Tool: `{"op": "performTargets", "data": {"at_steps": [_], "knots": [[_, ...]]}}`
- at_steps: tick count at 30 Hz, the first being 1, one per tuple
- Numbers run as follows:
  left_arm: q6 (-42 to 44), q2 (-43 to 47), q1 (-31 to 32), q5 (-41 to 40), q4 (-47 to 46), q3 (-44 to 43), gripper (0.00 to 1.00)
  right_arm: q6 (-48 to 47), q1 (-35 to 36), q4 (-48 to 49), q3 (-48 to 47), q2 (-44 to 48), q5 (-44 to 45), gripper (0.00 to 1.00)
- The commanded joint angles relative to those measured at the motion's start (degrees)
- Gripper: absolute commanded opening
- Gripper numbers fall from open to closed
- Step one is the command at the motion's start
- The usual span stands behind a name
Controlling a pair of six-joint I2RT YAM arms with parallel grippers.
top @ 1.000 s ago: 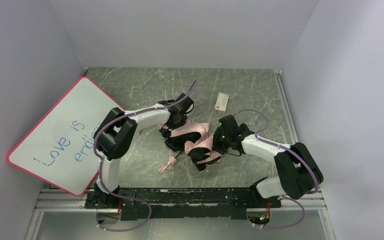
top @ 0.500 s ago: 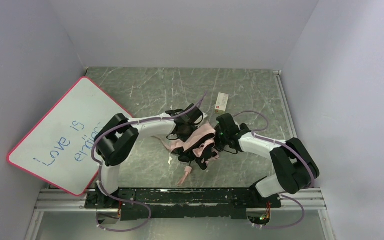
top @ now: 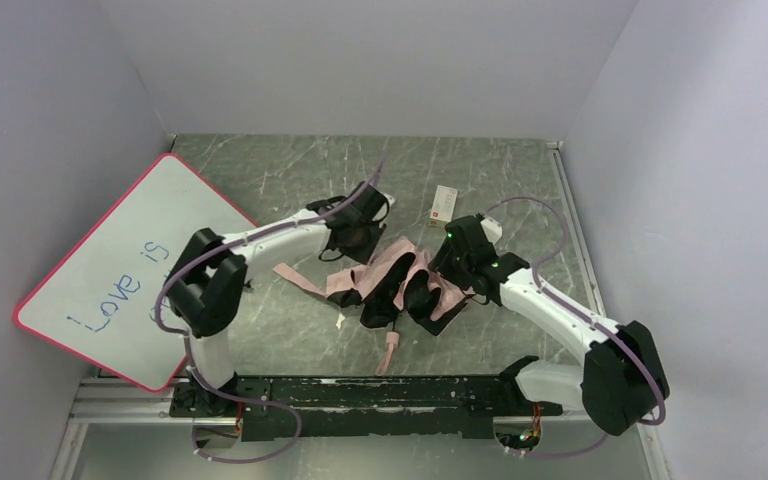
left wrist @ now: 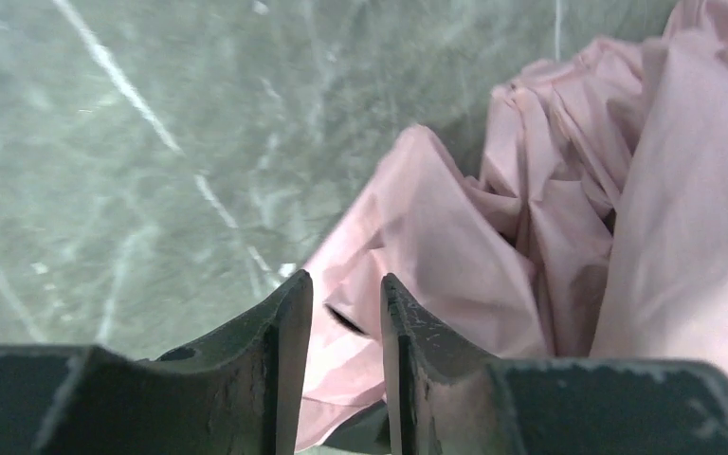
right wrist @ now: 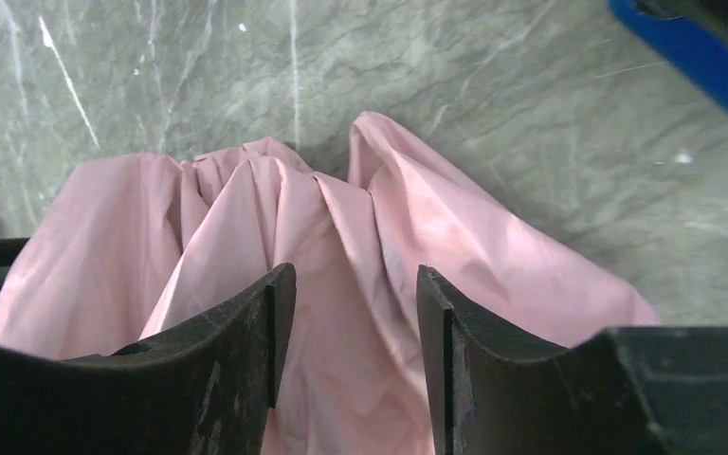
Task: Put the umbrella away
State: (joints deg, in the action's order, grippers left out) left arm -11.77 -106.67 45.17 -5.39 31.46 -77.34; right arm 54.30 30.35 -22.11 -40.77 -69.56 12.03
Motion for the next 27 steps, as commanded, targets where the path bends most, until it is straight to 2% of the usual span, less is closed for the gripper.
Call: {"op": "performTargets", "data": {"at_steps": [1, 6, 12, 14, 19, 27], "knots": [[0.8, 5.4, -2.8, -3.7, 1.4, -2.0, 0.38, -5.4, -0.6, -7.0, -2.2, 2.8, 5.3, 0.54], [1.2, 9.5, -5.1, -6.0, 2.3, -0.9, 0.42, -9.4, -2.7, -11.7, -5.9, 4.0, 8.3, 0.59], [2.2, 15.5, -6.1, -5.7, 0.4, 1.5, 0.54, -14.8, -5.4, -13.7, -10.0, 6.4, 9.5, 0.68], [2.2, 17.4, -6.1, -4.0, -1.0, 2.6, 0.59, -16.5, -6.4, -13.6, -11.0, 6.9, 7.9, 0.72], [1.0, 21.3, -6.1, -0.5, -4.3, 5.9, 0.66, -18.8, -7.7, -13.7, -13.9, 6.7, 2.4, 0.88], [-0.7, 21.2, -5.8, 8.2, -8.8, 9.1, 0.65, -21.0, -7.8, -10.0, -17.4, 3.8, -12.9, 1.0]]}}
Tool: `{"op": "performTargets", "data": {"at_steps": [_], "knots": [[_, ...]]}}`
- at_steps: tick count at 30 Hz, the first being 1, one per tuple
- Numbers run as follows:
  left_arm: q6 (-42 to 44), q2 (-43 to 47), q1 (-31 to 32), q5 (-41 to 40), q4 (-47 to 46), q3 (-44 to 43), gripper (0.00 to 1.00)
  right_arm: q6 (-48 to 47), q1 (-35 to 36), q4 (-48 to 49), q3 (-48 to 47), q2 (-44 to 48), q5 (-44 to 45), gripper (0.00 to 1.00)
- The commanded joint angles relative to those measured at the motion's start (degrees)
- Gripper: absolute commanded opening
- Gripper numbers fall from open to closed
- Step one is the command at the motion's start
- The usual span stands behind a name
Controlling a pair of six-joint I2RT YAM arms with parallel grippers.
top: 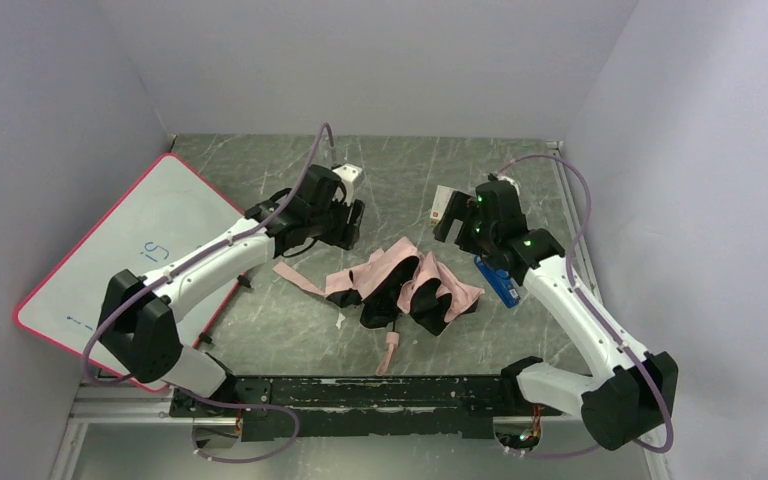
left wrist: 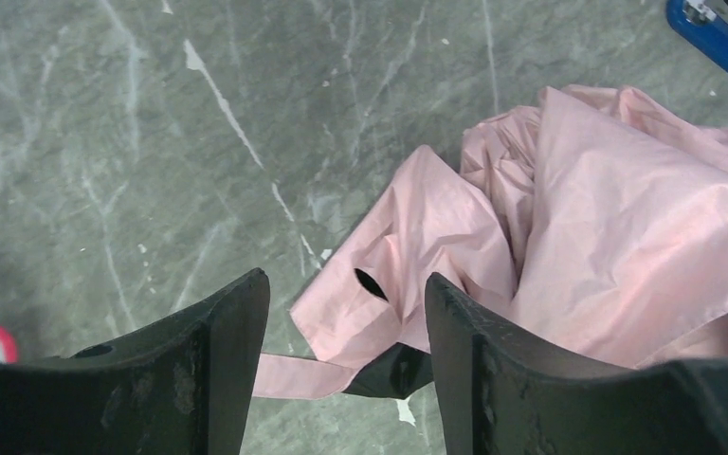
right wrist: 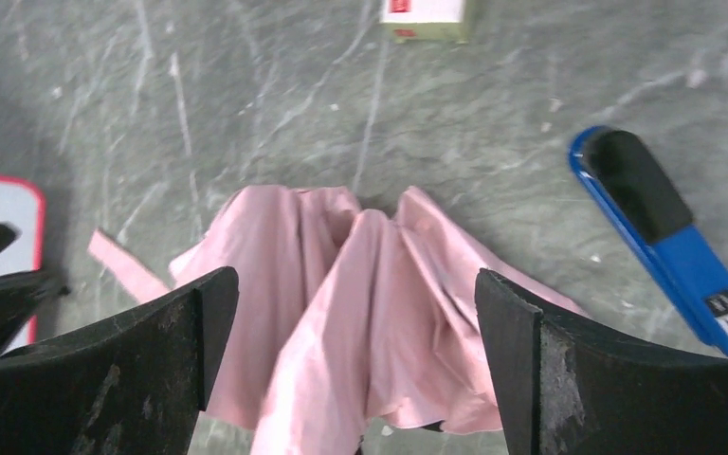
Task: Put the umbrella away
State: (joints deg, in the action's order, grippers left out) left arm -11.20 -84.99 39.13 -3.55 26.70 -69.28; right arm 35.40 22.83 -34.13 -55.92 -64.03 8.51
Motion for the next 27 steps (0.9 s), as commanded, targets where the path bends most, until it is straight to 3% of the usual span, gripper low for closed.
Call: {"op": "performTargets", "data": {"at_steps": [1, 7, 21, 27], "knots": [[-1.5, -0.8, 0.4, 6.6, -3.9, 1.0, 0.65, -1.9, -0.2, 2.2, -2.6, -2.5, -10.7, 1.0], [-2.6, -0.8, 1.5, 7.8, -6.5, 3.9, 0.65, 0.7, 1.3, 4.2, -1.3, -5.7, -14.9, 1.0], [-6.4, -9.4, 10.7, 3.9, -11.7, 6.9, 0.58, 2.1, 11.1, 3.3, 6.6, -14.1, -1.3, 1.0], [-7.1, -13.1, 13.5, 3.8, -13.5, 8.0, 0.5, 2.4, 11.5, 7.4, 11.3, -17.2, -3.1, 1.0]]}}
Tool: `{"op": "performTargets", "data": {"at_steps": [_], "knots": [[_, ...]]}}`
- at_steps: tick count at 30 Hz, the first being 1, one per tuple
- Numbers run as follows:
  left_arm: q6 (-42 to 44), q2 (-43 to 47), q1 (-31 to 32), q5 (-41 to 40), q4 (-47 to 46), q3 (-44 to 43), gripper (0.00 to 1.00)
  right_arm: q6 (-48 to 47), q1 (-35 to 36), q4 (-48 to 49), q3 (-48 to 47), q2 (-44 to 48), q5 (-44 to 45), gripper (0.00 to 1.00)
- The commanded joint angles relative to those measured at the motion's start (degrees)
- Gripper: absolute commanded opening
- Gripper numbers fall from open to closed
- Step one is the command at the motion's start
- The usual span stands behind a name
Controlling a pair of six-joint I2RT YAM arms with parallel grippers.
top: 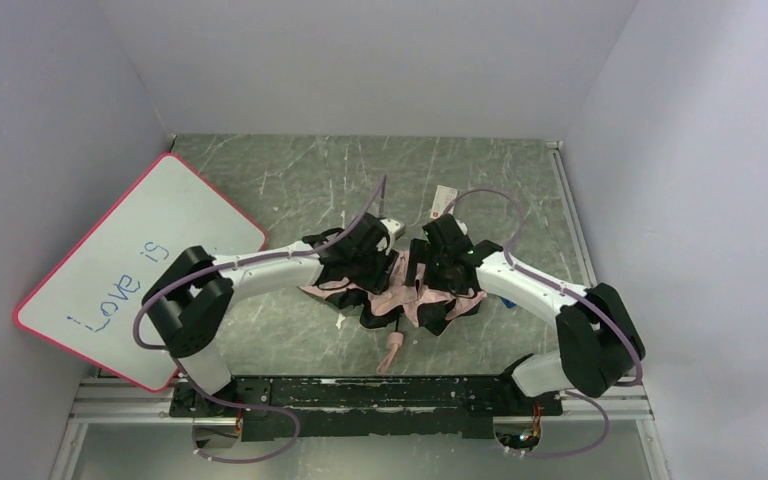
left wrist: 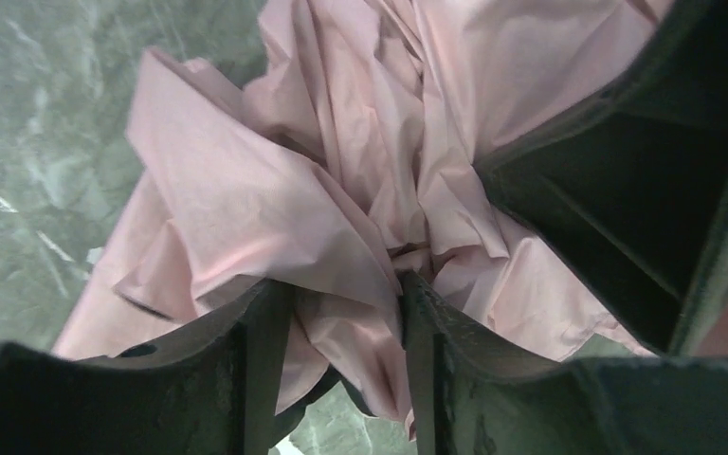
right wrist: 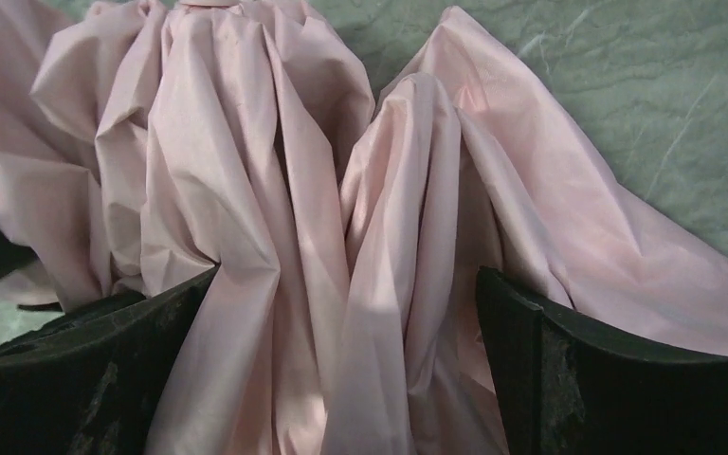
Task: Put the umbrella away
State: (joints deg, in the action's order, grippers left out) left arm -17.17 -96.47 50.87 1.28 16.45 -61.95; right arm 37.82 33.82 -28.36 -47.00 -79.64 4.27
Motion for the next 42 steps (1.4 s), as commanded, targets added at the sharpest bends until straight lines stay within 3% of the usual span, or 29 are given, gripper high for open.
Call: {"op": "performTargets", "data": {"at_steps": [1, 6, 11, 19, 26, 31, 37, 42], "knots": [[-1.3, -2.2, 2.1, -1.2, -3.2, 0.6, 0.47, 0.2, 0.6, 2.2, 2.7, -2.1, 1.0, 1.0], [-1.6, -1.4, 2.3, -3.1, -1.8, 0.4, 0.44, 0.2, 0.7, 4.7, 4.0, -3.7, 1.5, 0.97], [0.3, 2.6, 1.7, -8.9, 3.5, -2.6, 0.54, -0.2, 0.6, 4.7, 5.3, -5.2, 4.4, 0.9], [-5.2, 12.5, -7.7, -11.6, 9.8, 1.1, 0.58, -3.3, 0.4, -2.9, 1.8, -6.8, 16.1, 0.77], [-10.5, 17.4, -14.4, -14.4, 15.6, 5.7, 0.55, -6.1, -0.9, -6.2, -0.2, -6.1, 18.8, 0.67], [-2.3, 18.1, -14.7, -12.4, 15.7, 5.2, 0.52, -9.0, -1.6, -5.4, -0.4, -5.3, 15.4, 0.66], [15.8, 15.7, -14.7, -12.1, 15.3, 1.3, 0.53, -12.9, -1.7, -4.2, -1.6, -5.2, 11.8, 0.63], [24.6, 9.5, -14.7, 2.3, 16.9, -1.4, 0.53, -14.4, -1.7, -4.3, -2.6, -5.5, 10.2, 0.63]]}}
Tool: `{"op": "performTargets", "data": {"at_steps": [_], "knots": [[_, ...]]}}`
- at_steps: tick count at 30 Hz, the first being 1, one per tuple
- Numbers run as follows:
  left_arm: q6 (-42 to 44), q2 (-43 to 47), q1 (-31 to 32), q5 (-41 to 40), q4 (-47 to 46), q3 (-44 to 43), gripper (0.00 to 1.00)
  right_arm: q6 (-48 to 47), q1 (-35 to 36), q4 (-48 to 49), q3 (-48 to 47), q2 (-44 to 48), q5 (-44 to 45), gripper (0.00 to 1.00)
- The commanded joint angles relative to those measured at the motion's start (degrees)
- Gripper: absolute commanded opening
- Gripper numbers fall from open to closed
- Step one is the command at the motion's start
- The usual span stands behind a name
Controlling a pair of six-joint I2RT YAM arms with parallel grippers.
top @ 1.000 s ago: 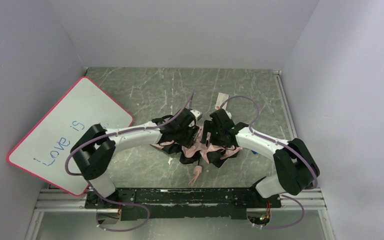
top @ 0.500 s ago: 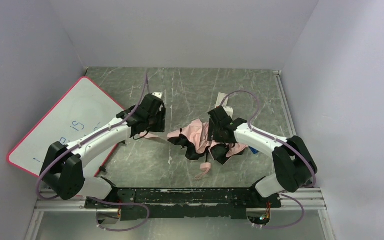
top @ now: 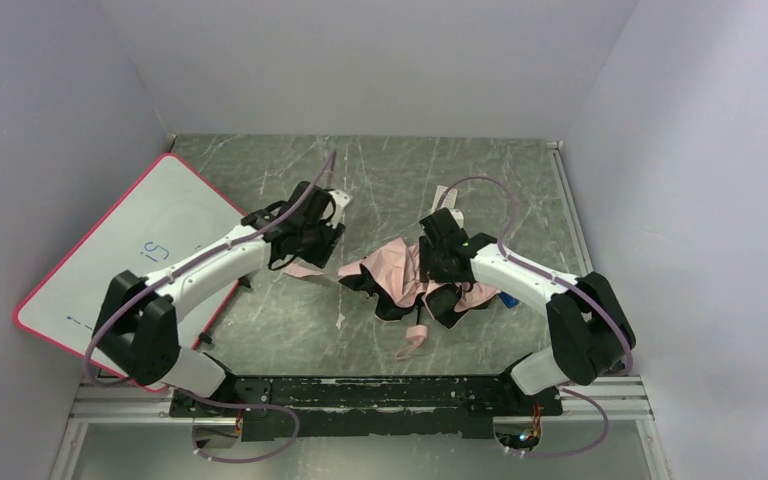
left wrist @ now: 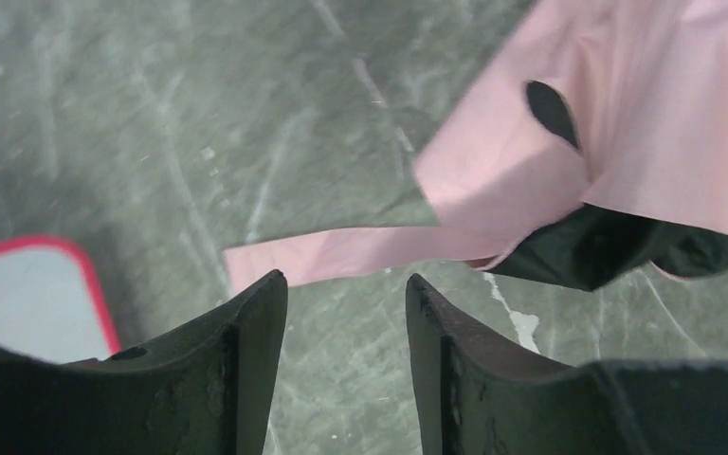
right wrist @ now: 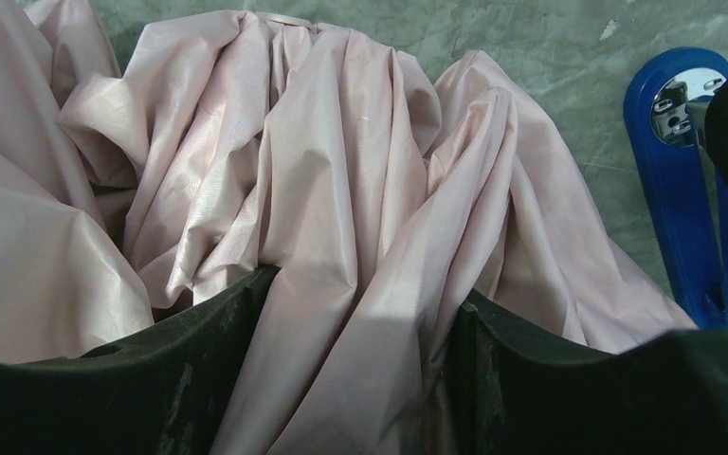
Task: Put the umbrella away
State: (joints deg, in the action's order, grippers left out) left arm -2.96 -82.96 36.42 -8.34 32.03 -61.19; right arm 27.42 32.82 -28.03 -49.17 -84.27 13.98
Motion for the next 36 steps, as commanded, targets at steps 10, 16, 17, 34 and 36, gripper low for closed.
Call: {"op": "performTargets", "data": {"at_steps": [10, 16, 17, 34, 36], "knots": [[16.1, -6.5, -0.1, 17.7, -1.9, 1.6, 0.48, -4.5, -0.7, -4.6, -0.6, -0.7, -1.6, 0.62], [19.0, -9.4, 0.3, 16.2, -4.1, 1.0, 0.48, -4.9, -0.7, -4.4, -0.6, -0.8, -1.8, 0.61], [19.4, -10.2, 0.4, 16.1, -3.5, 0.2, 0.48, -4.9, -0.7, -4.4, -0.6, -0.9, -1.8, 0.61], [19.4, -16.8, 3.2, 2.3, 0.3, -2.7, 0.18, -4.8, -0.7, -3.7, -0.1, -1.6, -2.3, 0.61], [18.2, -16.3, 3.2, -1.4, 1.1, -3.5, 0.13, -4.7, -0.7, -3.5, 0.1, -1.5, -2.2, 0.6]]}}
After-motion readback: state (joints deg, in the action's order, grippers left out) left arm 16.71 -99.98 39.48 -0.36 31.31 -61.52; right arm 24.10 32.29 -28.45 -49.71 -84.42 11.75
